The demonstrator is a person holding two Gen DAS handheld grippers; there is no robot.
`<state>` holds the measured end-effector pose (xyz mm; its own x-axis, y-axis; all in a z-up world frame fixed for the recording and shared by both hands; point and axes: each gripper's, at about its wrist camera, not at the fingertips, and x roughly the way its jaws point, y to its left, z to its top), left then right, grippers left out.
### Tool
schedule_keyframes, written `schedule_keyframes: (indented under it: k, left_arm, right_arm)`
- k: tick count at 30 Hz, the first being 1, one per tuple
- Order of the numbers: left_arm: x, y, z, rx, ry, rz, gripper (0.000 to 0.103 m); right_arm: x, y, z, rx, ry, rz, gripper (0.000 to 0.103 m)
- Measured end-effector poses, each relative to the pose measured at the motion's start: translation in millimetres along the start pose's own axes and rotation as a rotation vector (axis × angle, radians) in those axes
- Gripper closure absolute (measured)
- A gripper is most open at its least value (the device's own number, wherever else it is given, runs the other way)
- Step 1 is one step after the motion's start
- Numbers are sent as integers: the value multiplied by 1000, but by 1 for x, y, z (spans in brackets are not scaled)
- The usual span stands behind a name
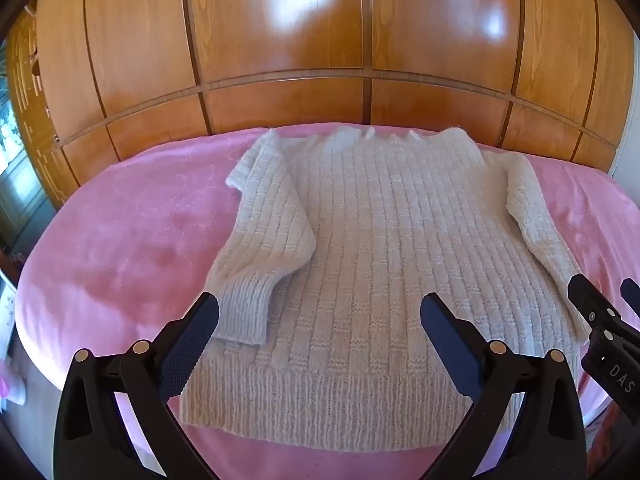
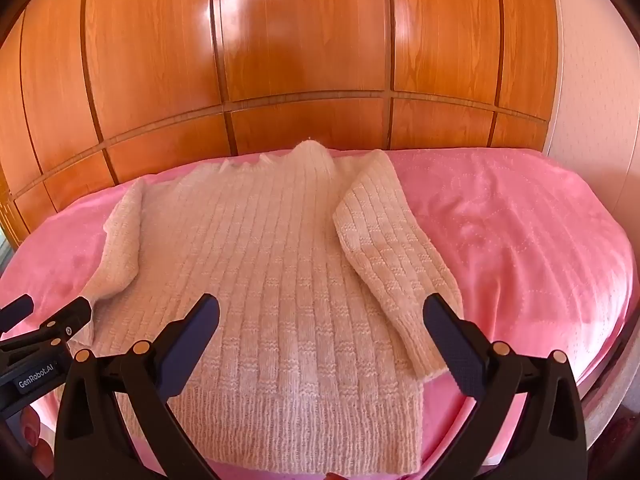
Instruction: Fold small clothes
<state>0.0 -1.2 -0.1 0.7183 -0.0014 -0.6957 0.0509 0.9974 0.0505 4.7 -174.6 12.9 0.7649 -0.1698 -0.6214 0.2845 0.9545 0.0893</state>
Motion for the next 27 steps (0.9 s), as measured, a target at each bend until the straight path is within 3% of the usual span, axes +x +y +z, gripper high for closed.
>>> schedule_keyframes:
  k: [27]
  left_arm:
    - [3, 2, -3, -17, 7, 1, 3]
  right_arm:
    - [2, 1, -1, -7, 15, -16, 2]
